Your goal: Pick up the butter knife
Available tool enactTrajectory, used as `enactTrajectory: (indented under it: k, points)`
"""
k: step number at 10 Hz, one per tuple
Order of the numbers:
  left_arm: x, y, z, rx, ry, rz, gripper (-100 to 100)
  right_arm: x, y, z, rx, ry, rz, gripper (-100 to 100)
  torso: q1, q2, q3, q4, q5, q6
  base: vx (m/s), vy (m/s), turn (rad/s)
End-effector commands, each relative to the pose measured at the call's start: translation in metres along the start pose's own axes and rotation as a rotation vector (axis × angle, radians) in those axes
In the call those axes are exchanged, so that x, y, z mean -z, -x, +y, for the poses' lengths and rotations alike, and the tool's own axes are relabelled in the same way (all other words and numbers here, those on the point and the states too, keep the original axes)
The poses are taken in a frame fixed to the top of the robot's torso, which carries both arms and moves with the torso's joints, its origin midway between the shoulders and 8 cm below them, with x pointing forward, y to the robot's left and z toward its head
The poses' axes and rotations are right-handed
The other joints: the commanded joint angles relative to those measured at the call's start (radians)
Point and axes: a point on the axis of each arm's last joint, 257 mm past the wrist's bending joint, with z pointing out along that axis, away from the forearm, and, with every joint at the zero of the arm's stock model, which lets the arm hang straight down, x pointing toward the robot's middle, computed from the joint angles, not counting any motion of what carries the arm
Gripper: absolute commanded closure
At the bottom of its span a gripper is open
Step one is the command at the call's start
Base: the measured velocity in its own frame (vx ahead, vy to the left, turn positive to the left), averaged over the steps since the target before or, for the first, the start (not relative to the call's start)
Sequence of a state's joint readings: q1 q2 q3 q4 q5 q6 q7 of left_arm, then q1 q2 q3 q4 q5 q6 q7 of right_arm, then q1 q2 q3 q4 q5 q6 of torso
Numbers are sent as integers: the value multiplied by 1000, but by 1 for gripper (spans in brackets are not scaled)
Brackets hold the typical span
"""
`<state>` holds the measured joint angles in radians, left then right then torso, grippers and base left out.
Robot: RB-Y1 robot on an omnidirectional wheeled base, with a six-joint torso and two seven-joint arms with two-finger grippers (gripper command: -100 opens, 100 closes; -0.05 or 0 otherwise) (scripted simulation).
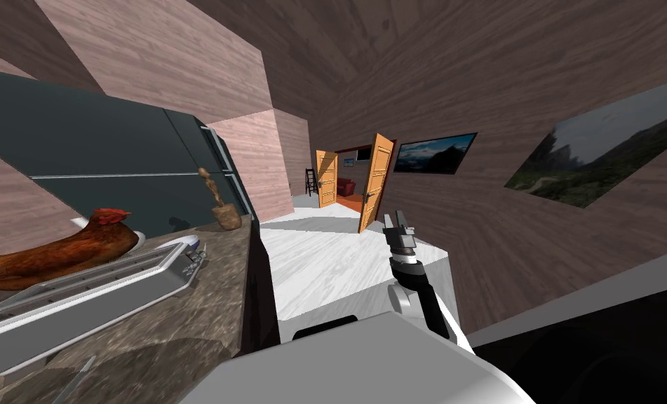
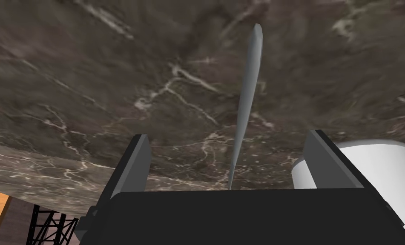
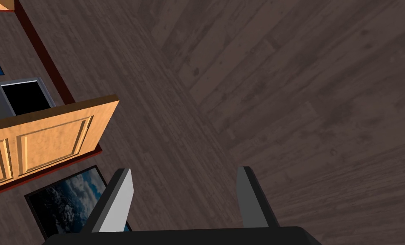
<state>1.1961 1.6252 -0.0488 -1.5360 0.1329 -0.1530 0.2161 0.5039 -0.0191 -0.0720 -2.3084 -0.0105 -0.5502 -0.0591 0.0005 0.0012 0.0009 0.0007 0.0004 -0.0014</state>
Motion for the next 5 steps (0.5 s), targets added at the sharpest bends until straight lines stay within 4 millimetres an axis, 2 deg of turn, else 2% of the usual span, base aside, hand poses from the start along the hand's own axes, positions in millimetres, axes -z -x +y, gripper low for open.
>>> enactTrajectory:
  k: [1,3,4,5]
  points:
    - [-2,-9,6,22,9,-2,-100,0,0,0,0,0,0,0,0,0,0,0,0,0,-30,17,-147]
    - [-3,-9,5,23,9,-2,-100,0,0,0,0,0,0,0,0,0,0,0,0,0,-18,11,-60]
    - [-4,-10,6,25,10,-2,100,0,0,0,0,0,0,0,-1,-1,-1,0,0,0,0,0,0]
    - [-4,-9,6,25,10,-2,100,0,0,0,0,0,0,0,-1,-2,-1,0,0,0,0,0,0]
